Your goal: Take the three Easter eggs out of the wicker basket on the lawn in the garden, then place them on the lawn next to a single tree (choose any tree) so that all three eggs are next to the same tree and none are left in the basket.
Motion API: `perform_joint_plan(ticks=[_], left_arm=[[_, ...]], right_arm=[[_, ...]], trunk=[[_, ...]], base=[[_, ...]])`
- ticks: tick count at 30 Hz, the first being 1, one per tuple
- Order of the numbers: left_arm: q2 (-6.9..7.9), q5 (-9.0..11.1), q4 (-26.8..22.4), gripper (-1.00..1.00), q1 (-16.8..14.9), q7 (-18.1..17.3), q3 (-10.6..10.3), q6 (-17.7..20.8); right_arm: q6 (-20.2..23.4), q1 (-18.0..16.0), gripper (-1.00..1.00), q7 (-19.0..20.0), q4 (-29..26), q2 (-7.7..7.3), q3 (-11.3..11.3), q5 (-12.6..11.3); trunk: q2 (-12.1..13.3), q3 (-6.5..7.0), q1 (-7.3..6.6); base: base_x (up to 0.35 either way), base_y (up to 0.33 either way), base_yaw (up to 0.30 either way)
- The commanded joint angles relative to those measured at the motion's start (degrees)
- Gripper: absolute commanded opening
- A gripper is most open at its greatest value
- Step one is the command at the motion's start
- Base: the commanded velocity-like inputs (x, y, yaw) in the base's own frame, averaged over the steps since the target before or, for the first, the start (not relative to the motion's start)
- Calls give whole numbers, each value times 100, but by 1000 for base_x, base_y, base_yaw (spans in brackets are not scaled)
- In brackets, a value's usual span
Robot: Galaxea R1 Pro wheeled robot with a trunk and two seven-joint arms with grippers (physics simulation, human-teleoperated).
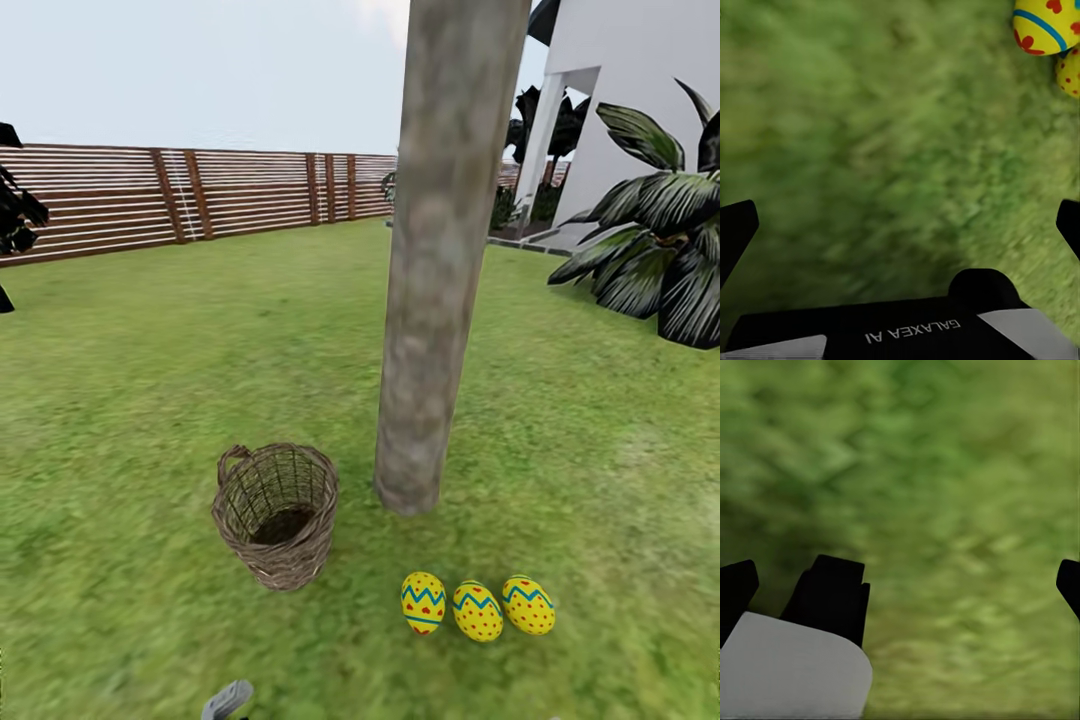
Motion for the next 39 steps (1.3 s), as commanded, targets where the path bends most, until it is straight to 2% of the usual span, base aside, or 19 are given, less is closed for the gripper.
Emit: perform_joint_plan(ticks=[1,21,27,36,38,39], left_arm=[[3,62,14,100,-7,-28,-38,29],[8,53,14,100,-3,-28,-38,29],[-7,46,14,100,24,-28,-46,29],[13,44,15,100,41,-11,-47,29],[6,44,16,100,43,120,-47,29],[-16,40,15,100,44,455,-47,29]], right_arm=[[13,-6,100,13,6,-3,-47,50],[13,29,100,13,6,-1,-48,47],[13,46,100,13,6,70,-54,41],[13,54,100,13,6,85,-55,41],[13,55,100,13,6,85,-55,41],[13,56,100,13,6,85,-55,41]], trunk=[[39,4,-23],[841,177,-463],[1082,229,-594],[1443,307,-792],[1523,324,-836],[1563,333,-858]], base=[[0,0,0],[0,0,0],[0,0,0],[0,0,-14],[0,0,-60],[0,0,-66]])
